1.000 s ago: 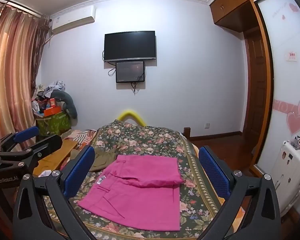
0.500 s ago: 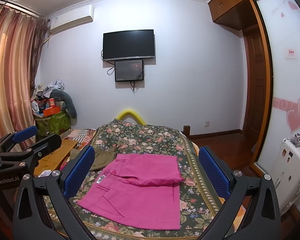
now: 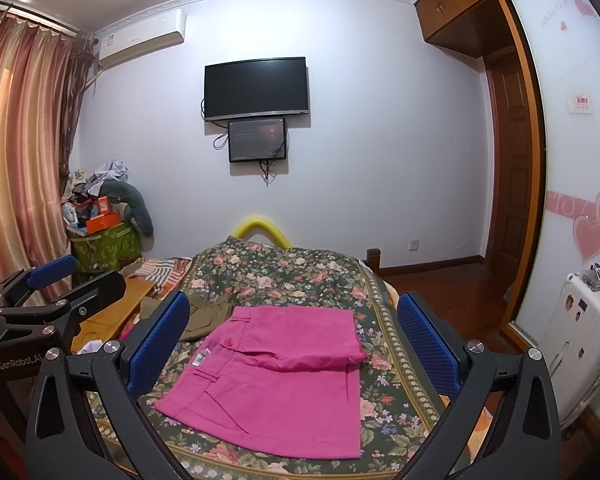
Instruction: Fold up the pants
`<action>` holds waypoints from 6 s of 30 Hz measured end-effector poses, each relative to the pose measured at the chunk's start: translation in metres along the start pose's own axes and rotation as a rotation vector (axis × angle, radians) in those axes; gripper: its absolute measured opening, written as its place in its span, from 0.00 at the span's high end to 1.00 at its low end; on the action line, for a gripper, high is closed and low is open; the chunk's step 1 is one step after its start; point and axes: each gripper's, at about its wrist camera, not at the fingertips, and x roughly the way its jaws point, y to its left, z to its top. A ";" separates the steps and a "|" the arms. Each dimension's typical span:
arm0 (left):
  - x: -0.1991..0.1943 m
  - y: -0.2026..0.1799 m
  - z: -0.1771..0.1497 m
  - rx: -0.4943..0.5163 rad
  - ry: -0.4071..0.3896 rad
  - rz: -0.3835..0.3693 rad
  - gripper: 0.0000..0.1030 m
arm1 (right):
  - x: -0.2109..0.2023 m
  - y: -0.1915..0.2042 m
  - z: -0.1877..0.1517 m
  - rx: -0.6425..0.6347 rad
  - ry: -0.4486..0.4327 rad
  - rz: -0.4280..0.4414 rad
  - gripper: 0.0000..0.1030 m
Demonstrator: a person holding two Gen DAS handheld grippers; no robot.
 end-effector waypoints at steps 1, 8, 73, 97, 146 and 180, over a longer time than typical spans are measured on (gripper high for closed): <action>0.000 0.000 0.000 0.001 0.000 0.001 0.00 | 0.000 -0.001 0.001 0.000 0.000 0.000 0.00; 0.001 0.001 -0.001 -0.003 0.002 0.007 0.00 | 0.000 -0.001 0.001 0.001 0.001 0.000 0.00; 0.259 0.101 -0.102 0.033 0.541 0.174 0.00 | 0.172 -0.090 -0.093 -0.023 0.471 -0.106 0.01; 0.338 0.126 -0.167 0.013 0.828 -0.001 0.58 | 0.294 -0.106 -0.131 0.105 0.697 0.141 0.66; 0.394 0.151 -0.146 -0.134 0.854 -0.024 0.90 | 0.342 -0.134 -0.131 0.234 0.727 0.196 0.94; 0.414 0.079 -0.156 0.091 0.851 -0.026 0.84 | 0.306 -0.158 -0.154 0.110 0.776 0.053 0.77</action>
